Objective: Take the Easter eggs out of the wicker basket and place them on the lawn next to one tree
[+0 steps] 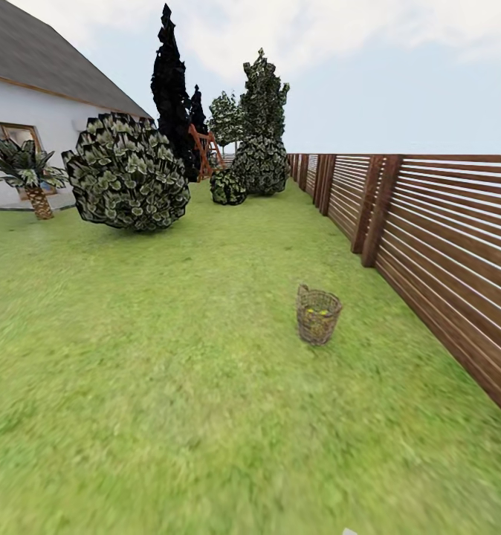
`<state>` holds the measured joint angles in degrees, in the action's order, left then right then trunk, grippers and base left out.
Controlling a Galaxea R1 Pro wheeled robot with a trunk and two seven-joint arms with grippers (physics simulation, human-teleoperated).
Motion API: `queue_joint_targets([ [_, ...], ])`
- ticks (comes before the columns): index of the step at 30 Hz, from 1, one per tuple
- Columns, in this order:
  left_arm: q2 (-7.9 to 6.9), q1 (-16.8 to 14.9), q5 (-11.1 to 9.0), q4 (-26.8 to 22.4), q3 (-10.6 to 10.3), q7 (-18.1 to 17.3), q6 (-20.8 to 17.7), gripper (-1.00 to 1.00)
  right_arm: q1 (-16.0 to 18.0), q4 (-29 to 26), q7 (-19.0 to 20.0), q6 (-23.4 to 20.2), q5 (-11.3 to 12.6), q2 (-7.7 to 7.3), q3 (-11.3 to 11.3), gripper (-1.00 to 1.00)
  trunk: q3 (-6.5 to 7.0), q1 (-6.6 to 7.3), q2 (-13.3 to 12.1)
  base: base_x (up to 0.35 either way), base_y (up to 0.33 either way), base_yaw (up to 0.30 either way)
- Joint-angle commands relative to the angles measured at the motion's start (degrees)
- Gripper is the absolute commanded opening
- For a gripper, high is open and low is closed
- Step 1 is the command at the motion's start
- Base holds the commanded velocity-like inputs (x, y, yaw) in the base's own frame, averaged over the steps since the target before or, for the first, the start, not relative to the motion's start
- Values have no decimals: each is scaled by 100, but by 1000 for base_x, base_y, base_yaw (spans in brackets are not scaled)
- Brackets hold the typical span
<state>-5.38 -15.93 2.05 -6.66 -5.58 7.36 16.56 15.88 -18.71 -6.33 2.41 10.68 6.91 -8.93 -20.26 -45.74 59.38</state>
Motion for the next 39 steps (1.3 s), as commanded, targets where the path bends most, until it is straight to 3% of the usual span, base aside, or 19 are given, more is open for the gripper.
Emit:
queue_joint_targets([
  [1,-3,-5,19,3,-45,47,14,100,3,1,-15,21,60,0,5,100,-6,-3,4,260,92,0],
  [6,-23,-9,-1,-46,-25,43,-63,100,14,-25,-120,-53,57,3,-11,100,-6,-3,4,275,92,0],
  [10,-32,-111,-8,-317,-15,23,-367,100,82,-232,-515,-302,64,74,-13,100,-6,-3,4,303,85,0],
  [16,-42,-354,-29,-1628,-13,-59,-2123,100,365,-1712,-1349,-2241,111,188,-19,100,-6,-3,4,311,80,0],
  [21,-44,-373,-42,-2634,52,-267,-3228,100,439,-2443,-1497,-2894,163,219,-21,100,-6,-3,4,313,89,0],
  [24,-54,-375,-39,-3226,199,-762,-4001,100,516,-2626,-1508,-3318,171,222,-21,100,-6,-3,4,310,98,0],
  [26,-92,-375,-28,-3439,336,-1219,-4316,100,535,-2720,-1503,-3584,176,223,-23,100,-6,-3,4,303,100,0],
  [32,-377,-376,-20,-3758,561,-2415,-4713,100,547,-3033,-1487,-3817,179,223,-28,100,-6,-3,4,282,93,0],
  [37,-512,-376,-20,-3909,591,-2922,-4889,100,548,-3095,-1475,-3831,184,225,-22,100,-6,-3,4,256,81,0],
  [39,-520,-376,-20,-3917,593,-2949,-4885,100,548,-3100,-1470,-3823,186,225,-25,100,-6,-3,4,248,79,0],
])
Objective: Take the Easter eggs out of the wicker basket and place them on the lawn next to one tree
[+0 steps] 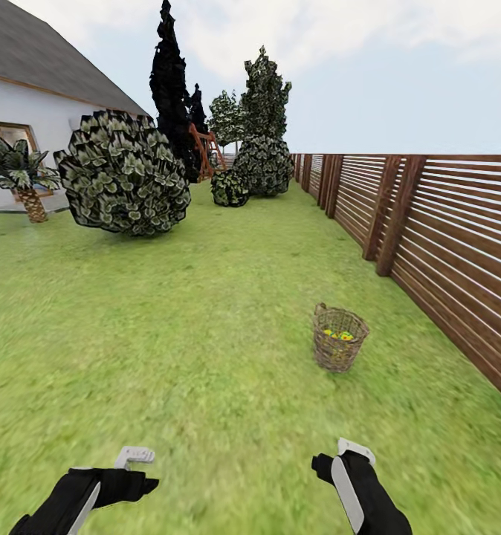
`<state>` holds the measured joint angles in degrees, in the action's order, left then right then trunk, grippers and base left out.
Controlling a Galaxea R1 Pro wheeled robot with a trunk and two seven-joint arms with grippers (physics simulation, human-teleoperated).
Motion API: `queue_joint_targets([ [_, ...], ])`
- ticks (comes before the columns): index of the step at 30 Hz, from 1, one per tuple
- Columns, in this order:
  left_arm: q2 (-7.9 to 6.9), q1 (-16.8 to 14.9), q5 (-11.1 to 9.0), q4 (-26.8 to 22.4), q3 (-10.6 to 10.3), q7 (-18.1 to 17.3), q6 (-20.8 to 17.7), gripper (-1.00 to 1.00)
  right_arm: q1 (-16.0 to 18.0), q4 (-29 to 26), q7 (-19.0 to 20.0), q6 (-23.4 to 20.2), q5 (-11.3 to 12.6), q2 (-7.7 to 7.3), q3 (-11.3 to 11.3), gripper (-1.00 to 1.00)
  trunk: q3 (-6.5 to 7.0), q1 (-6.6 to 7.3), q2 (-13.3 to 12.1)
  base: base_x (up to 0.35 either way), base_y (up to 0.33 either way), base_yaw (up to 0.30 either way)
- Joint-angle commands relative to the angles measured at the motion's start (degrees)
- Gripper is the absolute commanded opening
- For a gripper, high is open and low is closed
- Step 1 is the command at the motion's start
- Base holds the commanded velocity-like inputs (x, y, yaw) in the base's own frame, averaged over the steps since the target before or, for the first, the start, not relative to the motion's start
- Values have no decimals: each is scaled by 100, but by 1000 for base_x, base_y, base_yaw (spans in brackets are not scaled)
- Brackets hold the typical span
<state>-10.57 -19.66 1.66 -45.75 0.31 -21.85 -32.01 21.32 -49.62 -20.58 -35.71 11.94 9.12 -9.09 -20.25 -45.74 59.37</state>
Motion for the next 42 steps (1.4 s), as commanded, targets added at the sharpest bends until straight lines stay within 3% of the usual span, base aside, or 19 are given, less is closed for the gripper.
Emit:
queue_joint_targets([
  [1,-3,-3,18,-9,4,-35,-23,100,3,-10,-44,-1,62,7,-7,100,-7,-3,5,248,79,0],
  [16,2,-3,21,-12,2,-36,10,100,4,-7,-21,37,63,11,-5,100,-7,-3,5,240,82,-29],
  [42,16,-3,65,-12,-4,88,12,100,4,15,-25,38,71,12,-13,100,-7,-3,5,203,86,-270],
])
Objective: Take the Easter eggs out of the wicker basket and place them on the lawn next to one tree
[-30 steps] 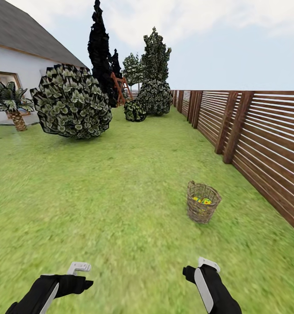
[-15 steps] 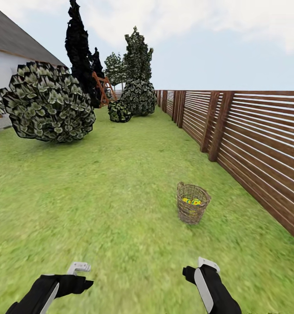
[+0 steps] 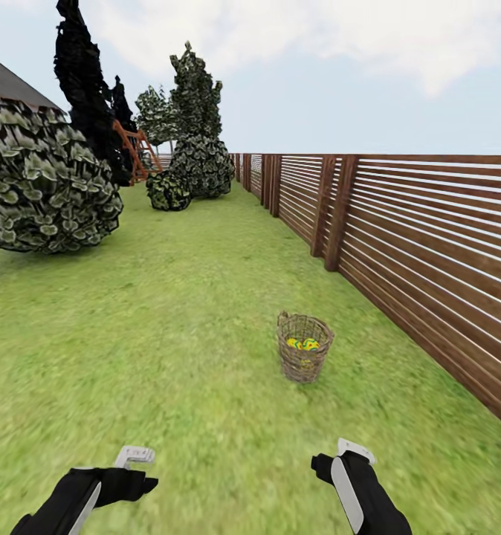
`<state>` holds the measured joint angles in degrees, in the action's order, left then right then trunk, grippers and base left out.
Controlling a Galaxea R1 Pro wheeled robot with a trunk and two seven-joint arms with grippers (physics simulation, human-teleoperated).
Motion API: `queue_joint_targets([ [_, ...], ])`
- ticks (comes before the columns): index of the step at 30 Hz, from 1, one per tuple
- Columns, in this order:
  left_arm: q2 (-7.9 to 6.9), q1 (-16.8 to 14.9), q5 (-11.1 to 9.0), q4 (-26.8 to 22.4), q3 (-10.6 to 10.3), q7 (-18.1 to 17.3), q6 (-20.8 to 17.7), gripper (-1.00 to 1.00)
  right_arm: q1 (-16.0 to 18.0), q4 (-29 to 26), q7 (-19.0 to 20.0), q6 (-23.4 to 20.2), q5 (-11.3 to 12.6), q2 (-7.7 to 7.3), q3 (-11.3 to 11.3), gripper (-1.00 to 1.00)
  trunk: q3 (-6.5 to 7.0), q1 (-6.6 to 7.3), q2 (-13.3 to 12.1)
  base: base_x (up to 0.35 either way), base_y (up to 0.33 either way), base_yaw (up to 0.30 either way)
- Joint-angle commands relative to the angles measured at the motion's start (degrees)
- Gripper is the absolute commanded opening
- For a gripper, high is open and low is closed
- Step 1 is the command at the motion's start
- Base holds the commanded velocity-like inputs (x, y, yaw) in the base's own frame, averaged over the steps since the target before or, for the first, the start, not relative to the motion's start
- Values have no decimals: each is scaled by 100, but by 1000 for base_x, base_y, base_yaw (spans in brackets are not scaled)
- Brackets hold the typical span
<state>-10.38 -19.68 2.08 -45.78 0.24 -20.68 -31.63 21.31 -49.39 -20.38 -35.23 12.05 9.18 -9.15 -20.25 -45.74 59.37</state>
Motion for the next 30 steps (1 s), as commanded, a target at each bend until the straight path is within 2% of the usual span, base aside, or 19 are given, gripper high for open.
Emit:
queue_joint_targets([
  [1,-1,-1,25,-10,3,-12,-23,100,5,-4,-45,-10,61,5,-8,100,-7,-3,5,221,111,-277],
  [22,-7,-1,38,-10,3,20,-16,100,5,9,-11,7,61,5,-10,100,-7,-3,5,232,134,-271],
  [30,-15,-1,38,-10,3,20,-10,100,-1,9,-10,188,61,5,-9,100,-7,-3,5,233,168,-118],
])
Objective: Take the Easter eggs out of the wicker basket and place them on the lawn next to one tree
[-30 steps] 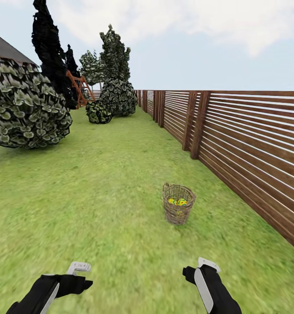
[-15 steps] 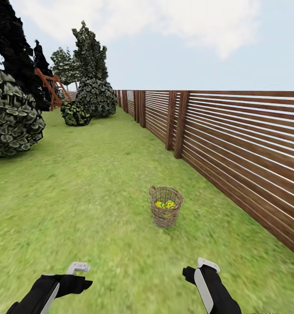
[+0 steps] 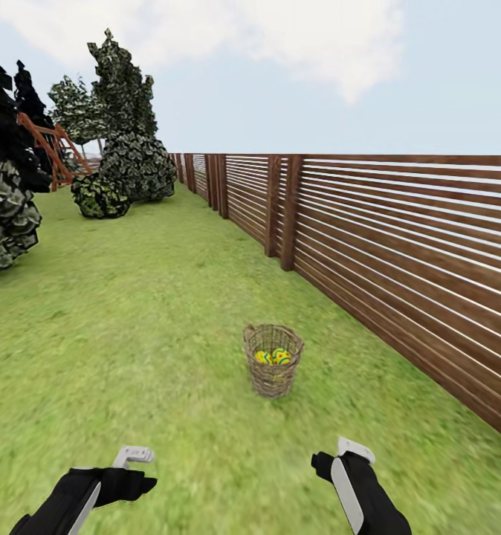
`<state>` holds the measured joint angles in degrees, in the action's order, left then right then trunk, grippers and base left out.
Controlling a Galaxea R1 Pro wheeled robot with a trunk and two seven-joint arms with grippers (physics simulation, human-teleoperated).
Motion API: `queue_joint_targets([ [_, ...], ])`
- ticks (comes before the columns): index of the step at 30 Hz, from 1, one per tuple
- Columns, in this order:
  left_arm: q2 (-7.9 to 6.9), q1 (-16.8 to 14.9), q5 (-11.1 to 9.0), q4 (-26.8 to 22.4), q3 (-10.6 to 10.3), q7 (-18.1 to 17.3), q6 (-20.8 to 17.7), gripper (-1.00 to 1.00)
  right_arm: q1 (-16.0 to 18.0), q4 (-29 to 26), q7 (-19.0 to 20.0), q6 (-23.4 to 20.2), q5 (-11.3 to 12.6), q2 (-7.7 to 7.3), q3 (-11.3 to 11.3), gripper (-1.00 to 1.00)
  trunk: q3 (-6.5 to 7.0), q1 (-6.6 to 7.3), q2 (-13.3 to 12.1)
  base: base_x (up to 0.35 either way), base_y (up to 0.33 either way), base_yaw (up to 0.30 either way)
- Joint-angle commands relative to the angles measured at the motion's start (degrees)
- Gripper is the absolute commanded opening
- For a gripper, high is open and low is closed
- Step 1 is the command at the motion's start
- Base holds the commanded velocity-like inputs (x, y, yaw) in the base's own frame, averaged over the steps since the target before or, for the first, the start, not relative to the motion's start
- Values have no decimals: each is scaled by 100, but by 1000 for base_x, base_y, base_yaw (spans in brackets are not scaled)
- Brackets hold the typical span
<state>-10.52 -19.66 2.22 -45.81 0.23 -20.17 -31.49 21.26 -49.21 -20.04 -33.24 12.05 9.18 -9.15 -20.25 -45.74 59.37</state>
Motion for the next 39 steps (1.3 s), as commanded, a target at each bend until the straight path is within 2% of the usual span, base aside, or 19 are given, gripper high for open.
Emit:
queue_joint_targets([
  [1,-2,-3,24,-7,3,-31,-24,100,2,-10,-44,-4,61,5,-8,100,-7,-3,5,234,168,-18],
  [17,6,-3,24,-7,3,36,-16,100,1,-9,-41,21,61,5,1,100,-4,-3,5,238,158,-3],
  [27,11,-3,24,-7,3,117,-15,100,1,-6,-36,25,61,5,1,100,29,-3,5,264,110,-111],
  [39,23,-3,24,-7,3,119,-7,100,2,14,-37,31,61,5,1,100,33,-3,5,267,108,-12],
])
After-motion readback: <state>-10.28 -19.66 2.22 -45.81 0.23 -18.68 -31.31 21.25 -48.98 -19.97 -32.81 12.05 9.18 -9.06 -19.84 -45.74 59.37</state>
